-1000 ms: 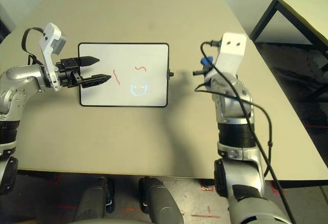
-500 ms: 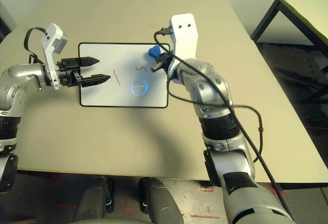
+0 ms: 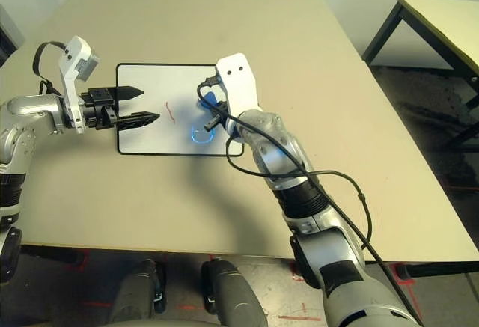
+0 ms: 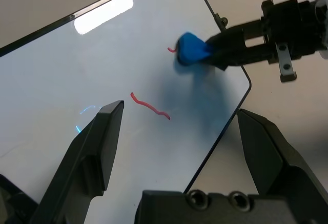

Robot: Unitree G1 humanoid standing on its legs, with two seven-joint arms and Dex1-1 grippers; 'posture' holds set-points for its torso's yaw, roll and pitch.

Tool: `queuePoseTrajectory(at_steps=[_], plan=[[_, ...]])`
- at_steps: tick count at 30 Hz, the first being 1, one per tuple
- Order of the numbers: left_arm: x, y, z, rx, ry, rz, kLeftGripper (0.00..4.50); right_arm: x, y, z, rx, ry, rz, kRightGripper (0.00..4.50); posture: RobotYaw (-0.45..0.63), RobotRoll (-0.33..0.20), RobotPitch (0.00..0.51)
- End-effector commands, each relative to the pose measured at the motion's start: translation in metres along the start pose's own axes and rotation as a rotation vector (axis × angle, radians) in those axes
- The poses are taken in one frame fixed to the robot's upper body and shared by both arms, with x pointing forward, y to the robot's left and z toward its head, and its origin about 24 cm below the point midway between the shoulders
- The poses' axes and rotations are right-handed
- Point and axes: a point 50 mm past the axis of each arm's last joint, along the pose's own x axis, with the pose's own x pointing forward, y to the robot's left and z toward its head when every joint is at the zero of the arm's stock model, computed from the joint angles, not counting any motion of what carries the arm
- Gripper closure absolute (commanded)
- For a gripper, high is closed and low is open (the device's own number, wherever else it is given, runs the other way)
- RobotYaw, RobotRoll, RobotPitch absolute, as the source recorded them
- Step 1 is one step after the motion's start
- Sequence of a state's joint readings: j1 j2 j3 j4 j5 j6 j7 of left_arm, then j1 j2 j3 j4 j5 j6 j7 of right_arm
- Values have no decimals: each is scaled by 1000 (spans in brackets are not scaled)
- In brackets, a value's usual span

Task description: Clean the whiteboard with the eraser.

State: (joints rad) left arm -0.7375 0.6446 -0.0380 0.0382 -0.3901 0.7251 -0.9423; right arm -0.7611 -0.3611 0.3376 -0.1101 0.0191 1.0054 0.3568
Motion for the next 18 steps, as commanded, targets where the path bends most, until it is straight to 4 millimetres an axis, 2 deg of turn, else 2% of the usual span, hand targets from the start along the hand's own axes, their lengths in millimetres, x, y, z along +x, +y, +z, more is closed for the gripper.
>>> queuePoseTrajectory(at_steps=[1,6,10,14,18], plan=[[1,-2,2,3,-2,-9,0,4,-1,-11,-1,65,-5,4061,19,0,117],[3,-3,1,1,-2,-16,0,0,-26,3,-9,37,-110,4062,11,0,120],[3,-2,2,1,-2,-18,0,-5,-34,9,-5,26,-144,4062,10,0,123],[4,-2,2,0,-2,-22,0,-5,-26,2,0,50,-120,4062,9,0,124],[5,-3,2,-2,-3,-26,0,-3,-2,-12,3,91,-46,4062,14,0,125]])
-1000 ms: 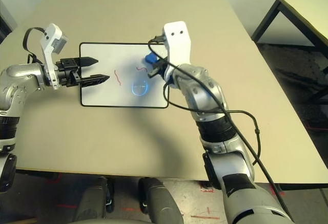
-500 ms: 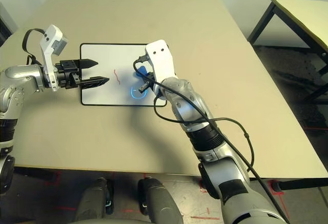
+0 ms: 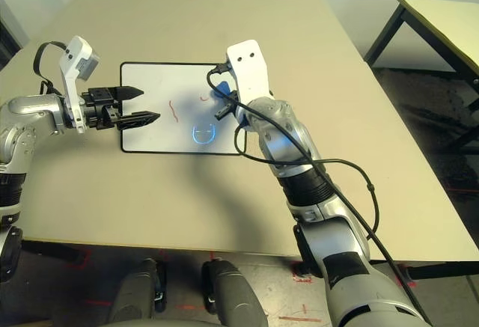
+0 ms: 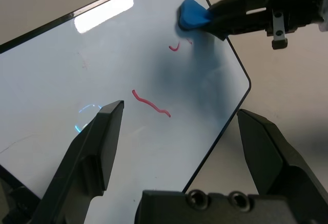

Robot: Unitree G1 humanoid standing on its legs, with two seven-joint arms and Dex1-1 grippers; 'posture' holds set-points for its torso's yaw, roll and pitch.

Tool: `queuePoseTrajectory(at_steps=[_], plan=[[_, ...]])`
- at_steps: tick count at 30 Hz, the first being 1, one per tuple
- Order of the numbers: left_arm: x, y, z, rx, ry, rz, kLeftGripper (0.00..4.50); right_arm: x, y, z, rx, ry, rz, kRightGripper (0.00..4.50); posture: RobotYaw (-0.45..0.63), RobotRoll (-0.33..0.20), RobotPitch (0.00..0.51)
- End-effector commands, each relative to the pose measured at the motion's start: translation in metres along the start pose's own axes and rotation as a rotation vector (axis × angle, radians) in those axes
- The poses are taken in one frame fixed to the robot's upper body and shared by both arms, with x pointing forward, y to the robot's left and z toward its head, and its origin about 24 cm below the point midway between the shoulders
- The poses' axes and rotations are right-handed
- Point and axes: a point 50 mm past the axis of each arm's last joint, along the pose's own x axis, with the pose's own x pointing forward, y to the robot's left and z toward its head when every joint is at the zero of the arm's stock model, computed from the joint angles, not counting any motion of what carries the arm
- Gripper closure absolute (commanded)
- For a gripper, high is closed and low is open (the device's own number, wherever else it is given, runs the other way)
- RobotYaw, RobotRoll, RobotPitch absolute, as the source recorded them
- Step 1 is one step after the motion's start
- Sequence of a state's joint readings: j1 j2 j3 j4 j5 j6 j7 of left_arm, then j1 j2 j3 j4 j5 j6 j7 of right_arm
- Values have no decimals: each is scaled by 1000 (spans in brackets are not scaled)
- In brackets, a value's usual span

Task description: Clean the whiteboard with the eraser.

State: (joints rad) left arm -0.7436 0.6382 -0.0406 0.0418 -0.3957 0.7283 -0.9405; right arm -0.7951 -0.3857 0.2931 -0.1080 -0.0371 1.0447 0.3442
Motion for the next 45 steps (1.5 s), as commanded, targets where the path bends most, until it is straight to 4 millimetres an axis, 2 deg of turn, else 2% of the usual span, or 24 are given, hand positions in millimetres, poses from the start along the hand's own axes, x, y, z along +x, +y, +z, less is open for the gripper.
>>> queuePoseTrajectory(at_steps=[1,4,9,16,19,23,31,35,37,43,45], plan=[[3,-2,1,3,2,-19,0,2,27,-19,2,80,88,4063,16,0,126],[3,-2,2,3,1,-18,0,0,39,-27,-5,112,131,4077,17,0,127],[3,-2,2,3,3,-18,0,2,38,-28,-14,121,133,4081,18,0,129],[4,-1,3,4,1,-18,0,8,3,-1,-3,28,8,4091,15,0,126],[4,-2,3,3,0,-19,0,9,-4,12,6,-16,-16,4091,14,0,124],[5,-3,2,1,-2,-22,0,8,8,16,5,-32,27,4092,16,0,123],[4,-3,1,0,2,-20,0,6,48,-9,-29,55,170,4094,23,0,124],[3,-2,1,-1,4,-19,0,6,50,-12,-42,66,185,4098,23,0,125],[3,-2,2,-2,5,-19,0,9,41,-8,-45,58,158,4099,21,0,125],[4,-2,2,-1,7,-21,0,17,-2,20,-26,-16,11,4105,22,0,123],[4,-2,3,0,6,-22,0,19,-10,25,-19,-27,-11,4111,23,0,121]])
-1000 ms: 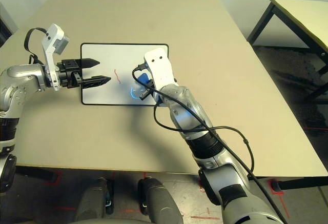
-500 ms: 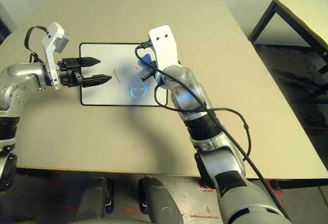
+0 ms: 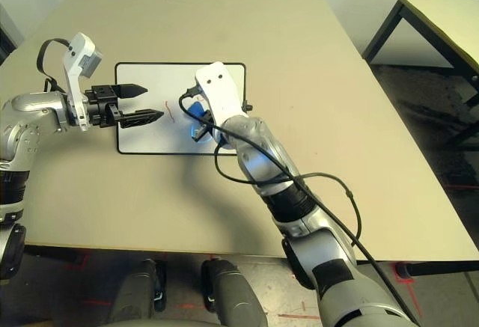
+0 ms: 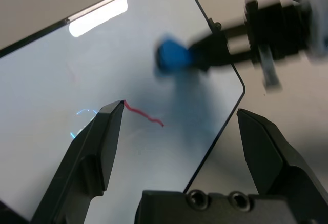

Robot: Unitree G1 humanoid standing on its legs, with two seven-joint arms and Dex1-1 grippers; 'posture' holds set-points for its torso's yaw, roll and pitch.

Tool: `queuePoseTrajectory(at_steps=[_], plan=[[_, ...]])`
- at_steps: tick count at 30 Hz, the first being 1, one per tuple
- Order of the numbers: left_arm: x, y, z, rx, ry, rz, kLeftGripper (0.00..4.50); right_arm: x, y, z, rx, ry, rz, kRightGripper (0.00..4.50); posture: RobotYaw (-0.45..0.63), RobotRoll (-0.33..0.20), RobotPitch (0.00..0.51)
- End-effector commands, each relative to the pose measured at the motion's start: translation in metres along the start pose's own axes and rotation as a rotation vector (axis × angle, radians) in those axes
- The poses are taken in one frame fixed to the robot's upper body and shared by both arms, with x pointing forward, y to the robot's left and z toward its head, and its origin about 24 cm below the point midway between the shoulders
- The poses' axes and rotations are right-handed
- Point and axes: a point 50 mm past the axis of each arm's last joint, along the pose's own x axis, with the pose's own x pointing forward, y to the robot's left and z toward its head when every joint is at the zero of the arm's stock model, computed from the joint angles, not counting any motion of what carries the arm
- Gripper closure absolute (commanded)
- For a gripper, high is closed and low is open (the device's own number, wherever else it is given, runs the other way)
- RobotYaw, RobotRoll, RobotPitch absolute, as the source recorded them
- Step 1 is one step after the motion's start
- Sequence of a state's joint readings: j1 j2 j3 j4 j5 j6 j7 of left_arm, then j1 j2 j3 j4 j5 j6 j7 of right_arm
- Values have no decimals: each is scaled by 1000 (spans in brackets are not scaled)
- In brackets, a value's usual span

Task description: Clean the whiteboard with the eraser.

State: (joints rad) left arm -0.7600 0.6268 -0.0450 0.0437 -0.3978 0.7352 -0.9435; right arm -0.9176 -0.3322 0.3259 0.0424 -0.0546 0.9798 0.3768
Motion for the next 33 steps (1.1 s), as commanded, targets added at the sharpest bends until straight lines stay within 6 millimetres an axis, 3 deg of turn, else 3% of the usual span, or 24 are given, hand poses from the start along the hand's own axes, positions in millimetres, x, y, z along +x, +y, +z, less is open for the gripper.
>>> queuePoseTrajectory(at_steps=[1,5,14,18,27,30,33], plan=[[0,-1,-1,-1,15,-8,0,3,-14,-1,19,10,-55,4111,23,0,121],[0,-1,-1,-1,16,-8,0,5,-1,-10,28,37,-14,4111,24,0,119],[1,-1,-1,2,18,-14,0,-8,51,-49,25,142,146,4113,21,0,114],[2,-1,-1,4,18,-18,0,-8,47,-47,24,143,137,4113,17,0,112],[2,-1,-1,5,21,-25,0,2,-2,-17,67,48,-31,4114,17,0,114],[2,-1,-1,3,22,-24,0,4,-1,-16,71,44,-28,4114,19,0,116],[2,-2,-2,0,22,-23,0,3,19,-22,69,61,31,4114,20,0,118]])
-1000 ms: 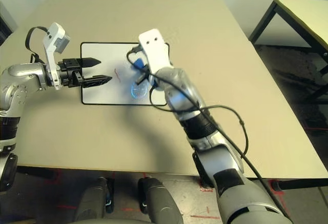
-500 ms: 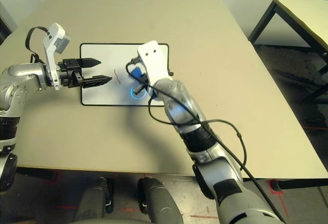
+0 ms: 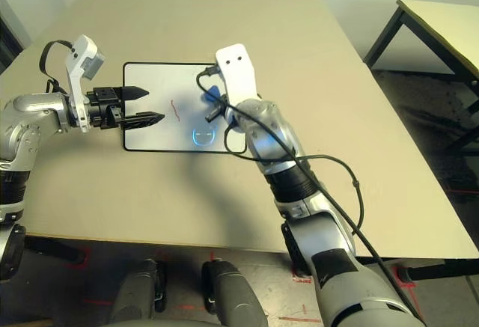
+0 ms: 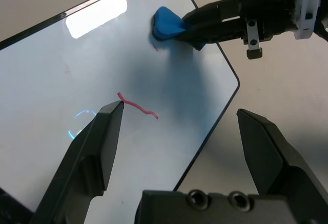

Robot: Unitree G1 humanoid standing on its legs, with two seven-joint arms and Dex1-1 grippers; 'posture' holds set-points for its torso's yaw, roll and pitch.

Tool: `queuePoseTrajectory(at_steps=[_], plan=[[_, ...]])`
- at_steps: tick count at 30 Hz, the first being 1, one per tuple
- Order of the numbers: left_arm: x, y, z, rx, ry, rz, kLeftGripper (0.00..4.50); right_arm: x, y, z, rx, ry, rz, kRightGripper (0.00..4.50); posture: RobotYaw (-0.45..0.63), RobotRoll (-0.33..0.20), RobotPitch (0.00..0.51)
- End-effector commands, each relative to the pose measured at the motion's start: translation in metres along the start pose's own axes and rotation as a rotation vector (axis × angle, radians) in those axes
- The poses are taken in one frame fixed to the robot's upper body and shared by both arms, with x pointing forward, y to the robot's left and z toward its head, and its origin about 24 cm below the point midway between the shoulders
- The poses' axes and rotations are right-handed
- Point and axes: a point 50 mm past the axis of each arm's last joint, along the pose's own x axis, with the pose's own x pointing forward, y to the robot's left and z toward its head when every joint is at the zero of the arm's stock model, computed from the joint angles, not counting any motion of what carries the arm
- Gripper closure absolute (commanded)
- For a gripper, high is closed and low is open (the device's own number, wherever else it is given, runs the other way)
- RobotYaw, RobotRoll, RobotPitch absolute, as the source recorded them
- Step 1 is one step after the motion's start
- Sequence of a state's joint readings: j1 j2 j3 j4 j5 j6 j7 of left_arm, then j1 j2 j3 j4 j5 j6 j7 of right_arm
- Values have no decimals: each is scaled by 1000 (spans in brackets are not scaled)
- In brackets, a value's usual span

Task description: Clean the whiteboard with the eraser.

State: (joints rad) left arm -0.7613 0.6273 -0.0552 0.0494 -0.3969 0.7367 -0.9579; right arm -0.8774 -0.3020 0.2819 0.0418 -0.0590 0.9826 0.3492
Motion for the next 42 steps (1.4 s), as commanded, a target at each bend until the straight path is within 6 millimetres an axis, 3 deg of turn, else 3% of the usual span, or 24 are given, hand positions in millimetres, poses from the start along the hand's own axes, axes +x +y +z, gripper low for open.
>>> queuePoseTrajectory(at_steps=[1,9,18,22,31,35,37,42], plan=[[0,-1,0,3,12,-4,0,1,23,-17,1,62,70,4114,22,0,122],[0,-1,0,1,13,-2,0,-9,50,-32,-24,104,165,4115,23,0,129],[1,-3,0,-4,15,-8,0,-1,2,9,14,-30,-3,4116,17,0,130],[2,-4,-2,-7,16,-11,0,2,-3,14,23,-47,-24,4116,18,0,130],[0,-3,-3,-10,18,-6,0,-6,46,-21,-12,61,141,4116,24,0,132],[0,-3,-2,-10,20,-8,0,-10,53,-27,-24,81,167,4116,21,0,133],[0,-3,-2,-10,21,-9,0,-10,51,-26,-24,81,161,4116,19,0,133],[1,-3,-2,-10,22,-12,0,-3,20,-14,-7,57,61,4116,18,0,133]])
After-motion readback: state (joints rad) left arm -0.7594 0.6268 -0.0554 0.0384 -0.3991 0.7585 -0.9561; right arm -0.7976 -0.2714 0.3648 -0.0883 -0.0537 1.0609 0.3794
